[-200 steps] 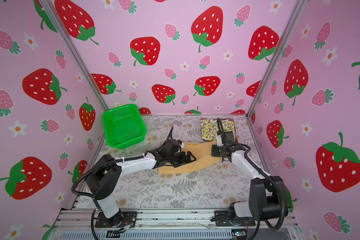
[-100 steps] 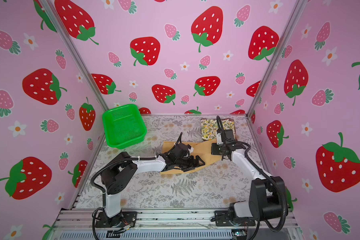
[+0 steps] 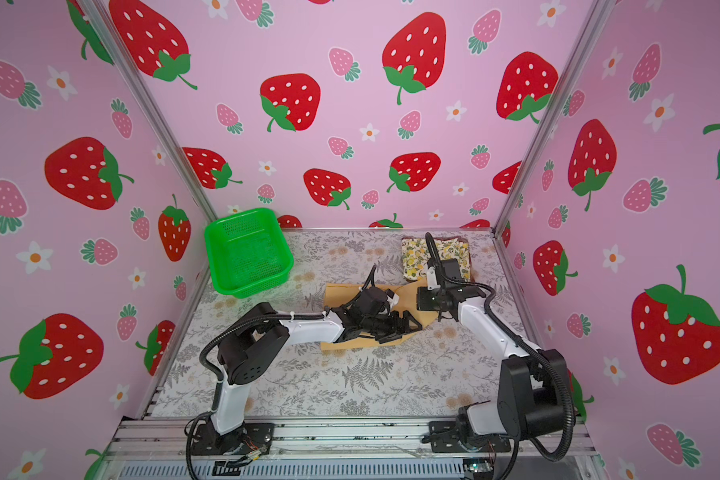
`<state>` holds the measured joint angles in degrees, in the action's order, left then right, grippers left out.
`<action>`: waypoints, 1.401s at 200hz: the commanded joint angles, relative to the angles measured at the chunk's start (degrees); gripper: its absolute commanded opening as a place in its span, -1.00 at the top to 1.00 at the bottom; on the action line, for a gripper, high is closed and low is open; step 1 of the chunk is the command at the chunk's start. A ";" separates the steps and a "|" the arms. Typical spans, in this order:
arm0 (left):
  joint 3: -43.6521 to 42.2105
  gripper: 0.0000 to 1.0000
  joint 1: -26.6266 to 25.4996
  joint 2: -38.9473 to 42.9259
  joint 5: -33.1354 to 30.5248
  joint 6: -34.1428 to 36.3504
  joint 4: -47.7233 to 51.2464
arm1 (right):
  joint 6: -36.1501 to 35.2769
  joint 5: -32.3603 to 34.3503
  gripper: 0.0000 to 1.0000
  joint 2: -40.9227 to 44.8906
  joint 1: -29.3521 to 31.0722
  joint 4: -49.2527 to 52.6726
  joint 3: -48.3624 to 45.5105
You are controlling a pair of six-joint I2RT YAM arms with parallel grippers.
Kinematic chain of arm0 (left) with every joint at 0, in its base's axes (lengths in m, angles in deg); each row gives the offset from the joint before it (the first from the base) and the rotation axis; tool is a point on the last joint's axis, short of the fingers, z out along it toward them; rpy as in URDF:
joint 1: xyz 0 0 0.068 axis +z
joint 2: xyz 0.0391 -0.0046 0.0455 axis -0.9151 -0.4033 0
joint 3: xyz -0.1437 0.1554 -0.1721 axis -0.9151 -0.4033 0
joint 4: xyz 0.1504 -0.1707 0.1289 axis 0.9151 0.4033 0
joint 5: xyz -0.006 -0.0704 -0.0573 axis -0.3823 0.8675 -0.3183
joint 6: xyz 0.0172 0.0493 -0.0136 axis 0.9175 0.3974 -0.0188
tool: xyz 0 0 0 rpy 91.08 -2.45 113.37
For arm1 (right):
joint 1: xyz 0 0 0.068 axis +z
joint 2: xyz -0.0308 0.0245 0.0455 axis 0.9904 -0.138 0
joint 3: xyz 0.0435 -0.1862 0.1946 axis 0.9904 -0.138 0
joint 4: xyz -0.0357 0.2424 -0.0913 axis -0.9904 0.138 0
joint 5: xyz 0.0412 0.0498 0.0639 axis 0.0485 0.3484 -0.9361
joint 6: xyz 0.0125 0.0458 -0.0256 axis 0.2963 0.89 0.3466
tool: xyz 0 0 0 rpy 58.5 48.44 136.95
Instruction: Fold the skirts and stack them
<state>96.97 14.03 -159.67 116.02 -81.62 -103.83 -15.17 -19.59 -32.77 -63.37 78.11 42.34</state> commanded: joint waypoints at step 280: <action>-13.91 -0.90 16.94 19.64 -15.19 21.55 24.84 | 0.11 9.28 0.96 -5.84 5.10 8.93 15.25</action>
<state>81.30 30.65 -138.47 102.51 -61.40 -80.36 -15.46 -11.28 -37.93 -59.13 86.03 55.55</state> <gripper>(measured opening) 0.953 0.083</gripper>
